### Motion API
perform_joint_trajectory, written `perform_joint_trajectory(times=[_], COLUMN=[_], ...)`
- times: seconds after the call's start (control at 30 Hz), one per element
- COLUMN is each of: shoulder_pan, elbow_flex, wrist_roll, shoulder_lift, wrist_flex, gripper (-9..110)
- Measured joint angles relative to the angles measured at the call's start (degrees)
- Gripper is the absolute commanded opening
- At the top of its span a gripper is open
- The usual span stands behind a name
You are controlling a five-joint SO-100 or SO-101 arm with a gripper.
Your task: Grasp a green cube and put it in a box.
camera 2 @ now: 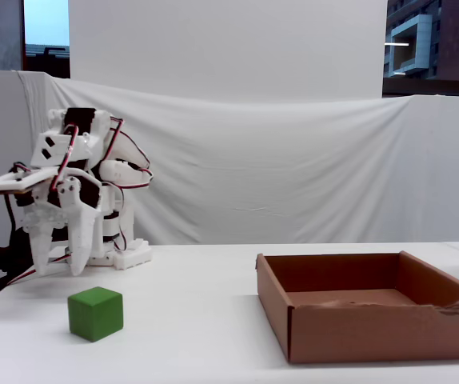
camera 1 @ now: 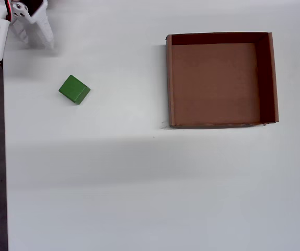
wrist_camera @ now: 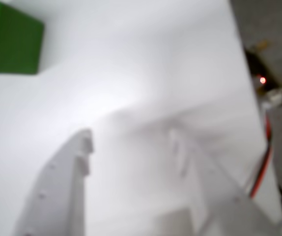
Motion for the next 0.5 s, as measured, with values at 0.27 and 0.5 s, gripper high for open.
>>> perform_joint_trajectory(times=[0.27, 0.5], shoulder_pan=[0.0, 0.0], elbow_flex=[0.0, 0.0], wrist_roll=[1.05, 1.05], shoulder_lift=[0.0, 0.0], wrist_flex=[0.0, 0.0], gripper=[21, 21])
